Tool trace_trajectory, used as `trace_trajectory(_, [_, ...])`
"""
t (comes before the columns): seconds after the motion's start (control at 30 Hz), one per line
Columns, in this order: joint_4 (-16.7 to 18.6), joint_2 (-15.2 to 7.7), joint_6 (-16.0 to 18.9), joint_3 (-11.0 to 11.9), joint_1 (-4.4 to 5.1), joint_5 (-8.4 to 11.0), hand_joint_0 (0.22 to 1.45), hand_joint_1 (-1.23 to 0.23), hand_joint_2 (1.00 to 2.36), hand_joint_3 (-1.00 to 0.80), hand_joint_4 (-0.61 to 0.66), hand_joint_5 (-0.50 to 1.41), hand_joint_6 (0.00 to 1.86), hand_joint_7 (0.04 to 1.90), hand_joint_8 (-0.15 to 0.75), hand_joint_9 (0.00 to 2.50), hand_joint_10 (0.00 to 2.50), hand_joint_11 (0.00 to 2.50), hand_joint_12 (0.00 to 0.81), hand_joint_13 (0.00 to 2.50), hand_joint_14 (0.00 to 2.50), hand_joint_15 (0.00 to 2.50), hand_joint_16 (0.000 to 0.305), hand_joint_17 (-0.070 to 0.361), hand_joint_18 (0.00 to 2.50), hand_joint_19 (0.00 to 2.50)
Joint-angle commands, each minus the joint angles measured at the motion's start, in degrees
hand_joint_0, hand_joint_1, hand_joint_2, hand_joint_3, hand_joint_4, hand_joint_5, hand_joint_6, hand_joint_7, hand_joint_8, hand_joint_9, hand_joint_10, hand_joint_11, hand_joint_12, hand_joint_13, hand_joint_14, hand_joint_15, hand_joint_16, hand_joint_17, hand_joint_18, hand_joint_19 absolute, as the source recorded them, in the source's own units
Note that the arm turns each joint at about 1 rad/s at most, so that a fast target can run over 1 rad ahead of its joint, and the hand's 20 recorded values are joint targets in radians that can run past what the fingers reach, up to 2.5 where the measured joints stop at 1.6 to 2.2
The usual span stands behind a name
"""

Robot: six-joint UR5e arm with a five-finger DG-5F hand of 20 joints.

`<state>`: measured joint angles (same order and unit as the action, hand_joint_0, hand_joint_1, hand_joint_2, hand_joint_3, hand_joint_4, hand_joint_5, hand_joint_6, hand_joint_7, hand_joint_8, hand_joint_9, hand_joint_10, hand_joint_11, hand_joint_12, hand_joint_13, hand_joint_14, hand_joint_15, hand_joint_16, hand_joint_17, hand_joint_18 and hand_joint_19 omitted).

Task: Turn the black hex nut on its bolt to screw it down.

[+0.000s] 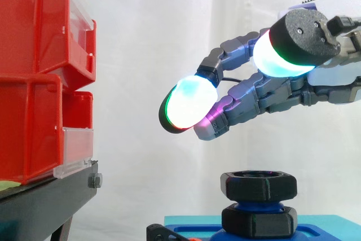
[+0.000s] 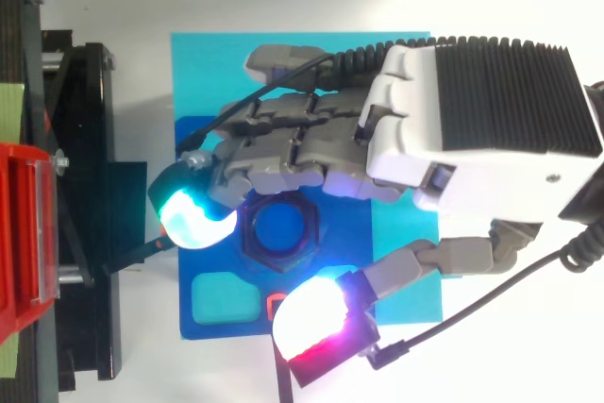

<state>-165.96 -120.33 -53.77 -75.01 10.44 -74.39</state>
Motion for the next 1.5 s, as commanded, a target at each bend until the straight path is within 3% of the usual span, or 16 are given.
trace_trajectory(0.0, [1.52,-0.35,-3.62,0.12,0.37,0.04,0.48,-0.52,1.00,-0.50,0.06,-0.17,0.50,0.67,0.199,0.62,0.00,0.00,0.158,0.44,0.00,0.00,0.009,0.021,0.12,0.00])
trace_trajectory(0.23, [3.98,-0.61,-6.61,0.12,0.72,0.30,0.48,-0.51,1.00,-0.50,0.04,-0.17,0.50,0.79,0.201,0.61,0.00,0.00,0.170,0.44,0.00,0.00,0.011,0.025,0.13,0.00])
trace_trajectory(0.37, [5.03,-2.63,-8.19,0.21,1.07,0.30,0.48,-0.51,1.00,-0.50,0.06,-0.17,0.50,0.85,0.199,0.60,0.00,0.00,0.182,0.45,0.00,0.00,0.013,0.029,0.14,0.00])
trace_trajectory(0.53, [5.47,-4.92,-8.10,2.85,0.98,0.04,0.48,-0.51,1.00,-0.50,0.07,-0.17,0.50,0.87,0.197,0.59,0.00,0.01,0.193,0.45,0.00,0.00,0.015,0.033,0.15,0.00])
trace_trajectory(0.67, [5.56,-5.36,-8.63,3.29,1.07,-0.31,0.48,-0.51,1.00,-0.50,0.08,-0.17,0.50,0.90,0.198,0.59,0.00,0.01,0.198,0.45,0.00,0.00,0.016,0.036,0.15,0.00])
trace_trajectory(0.83, [6.79,-7.12,-11.79,4.17,1.16,-0.31,0.48,-0.51,1.00,-0.50,0.08,-0.17,0.50,0.93,0.200,0.58,0.00,0.02,0.208,0.46,0.00,0.00,0.018,0.040,0.17,0.00])
trace_trajectory(0.97, [7.06,-7.12,-11.79,4.25,1.16,-0.40,0.48,-0.50,1.00,-0.50,0.10,-0.17,0.50,0.99,0.200,0.58,0.00,0.04,0.211,0.46,0.00,0.00,0.018,0.041,0.17,0.00])
trace_trajectory(1.27, [6.70,-7.12,-11.70,4.34,1.16,-2.51,0.47,-0.48,1.00,-0.50,0.12,-0.16,0.50,1.09,0.211,0.58,0.00,0.07,0.215,0.46,0.00,0.00,0.019,0.042,0.18,0.00])
trace_trajectory(1.47, [6.62,-7.03,-11.79,4.52,0.89,-5.15,0.47,-0.48,1.00,-0.50,0.13,-0.15,0.50,1.11,0.209,0.58,0.00,0.09,0.220,0.47,0.00,0.00,0.019,0.043,0.18,0.00])
